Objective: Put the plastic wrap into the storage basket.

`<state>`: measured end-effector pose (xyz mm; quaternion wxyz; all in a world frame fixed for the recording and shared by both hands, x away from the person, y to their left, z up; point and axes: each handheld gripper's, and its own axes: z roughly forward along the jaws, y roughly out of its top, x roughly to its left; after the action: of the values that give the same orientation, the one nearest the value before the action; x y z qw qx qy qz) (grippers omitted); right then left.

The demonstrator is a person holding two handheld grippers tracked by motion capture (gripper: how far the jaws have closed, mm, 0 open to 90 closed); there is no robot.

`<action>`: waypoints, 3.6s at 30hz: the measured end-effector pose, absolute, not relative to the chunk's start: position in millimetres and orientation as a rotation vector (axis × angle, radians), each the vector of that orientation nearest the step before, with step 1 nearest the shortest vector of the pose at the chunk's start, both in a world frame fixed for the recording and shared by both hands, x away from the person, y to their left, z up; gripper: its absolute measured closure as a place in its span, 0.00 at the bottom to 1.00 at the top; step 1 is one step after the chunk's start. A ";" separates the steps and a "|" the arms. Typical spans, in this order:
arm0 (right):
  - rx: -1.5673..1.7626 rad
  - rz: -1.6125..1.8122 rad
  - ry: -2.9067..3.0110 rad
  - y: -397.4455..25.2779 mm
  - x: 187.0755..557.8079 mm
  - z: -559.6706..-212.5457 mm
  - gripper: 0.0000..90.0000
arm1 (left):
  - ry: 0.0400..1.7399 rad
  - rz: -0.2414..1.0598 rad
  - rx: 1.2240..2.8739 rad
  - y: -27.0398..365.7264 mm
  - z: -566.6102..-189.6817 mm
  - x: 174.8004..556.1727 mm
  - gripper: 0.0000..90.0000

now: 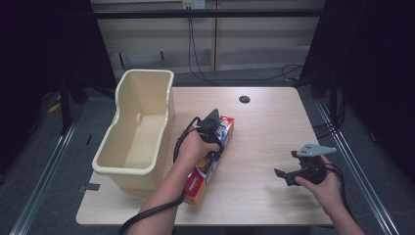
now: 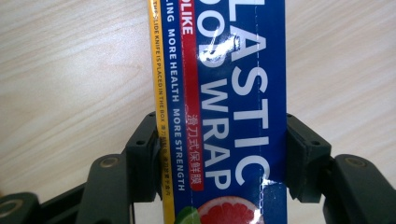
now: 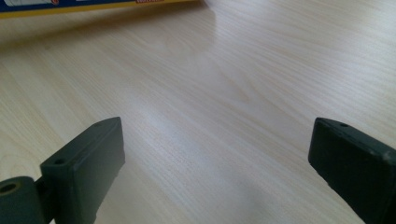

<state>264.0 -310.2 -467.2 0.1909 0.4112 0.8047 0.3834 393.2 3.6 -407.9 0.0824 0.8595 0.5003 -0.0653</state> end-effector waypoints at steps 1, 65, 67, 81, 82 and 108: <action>1.154 1.078 2.260 -310.2 264.2 -467.4 0.03 | 1.494 -0.195 2.567 3.6 -407.9 393.2 0.45; 1.150 1.112 2.261 -309.9 264.1 -467.5 0.02 | 1.598 -0.221 2.443 71.6 -251.2 402.7 0.46; 1.154 1.113 2.261 -309.8 264.2 -467.5 0.02 | 1.609 -0.213 2.433 74.9 -249.1 403.1 0.46; 1.151 1.115 2.260 -310.1 263.7 -467.1 0.02 | 1.663 -0.198 2.380 95.1 -230.6 404.0 0.46; 1.154 1.113 2.259 -310.1 263.6 -466.9 0.02 | 1.669 -0.186 2.378 96.8 -229.7 404.3 0.46; 1.140 1.106 2.274 -307.4 263.6 -468.2 0.02 | 1.766 -0.149 2.293 140.4 -209.6 403.2 0.46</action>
<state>263.6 -307.4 -468.2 0.1828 0.4041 0.8060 0.3919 403.2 140.4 -209.6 0.1215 0.7854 0.6048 -0.0510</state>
